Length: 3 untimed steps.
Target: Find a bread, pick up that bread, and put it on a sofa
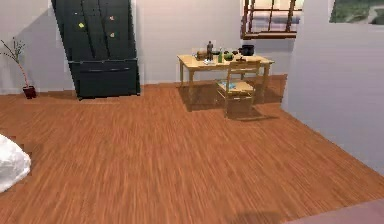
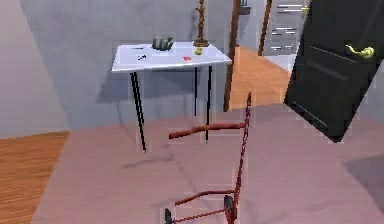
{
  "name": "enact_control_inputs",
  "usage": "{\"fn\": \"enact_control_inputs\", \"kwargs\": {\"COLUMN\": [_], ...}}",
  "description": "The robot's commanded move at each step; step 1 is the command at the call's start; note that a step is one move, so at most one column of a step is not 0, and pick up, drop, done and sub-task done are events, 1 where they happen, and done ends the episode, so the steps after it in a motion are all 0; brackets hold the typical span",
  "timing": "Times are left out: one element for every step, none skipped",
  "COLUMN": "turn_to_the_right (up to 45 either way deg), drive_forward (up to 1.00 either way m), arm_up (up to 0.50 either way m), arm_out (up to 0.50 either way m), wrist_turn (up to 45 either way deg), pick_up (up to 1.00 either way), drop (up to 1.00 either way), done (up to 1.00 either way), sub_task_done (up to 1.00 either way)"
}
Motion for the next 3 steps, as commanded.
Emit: {"fn": "enact_control_inputs", "kwargs": {"turn_to_the_right": [0.0, 0.0, 3.0], "drive_forward": [1.0, 1.0, 0.0], "arm_up": [0.0, 0.0, 0.0], "arm_out": [0.0, 0.0, 0.0], "wrist_turn": [0.0, 0.0, 0.0], "pick_up": [0.0, 0.0, 0.0], "drop": [0.0, 0.0, 0.0], "done": [0.0, 0.0, 0.0], "sub_task_done": [0.0, 0.0, 0.0]}}
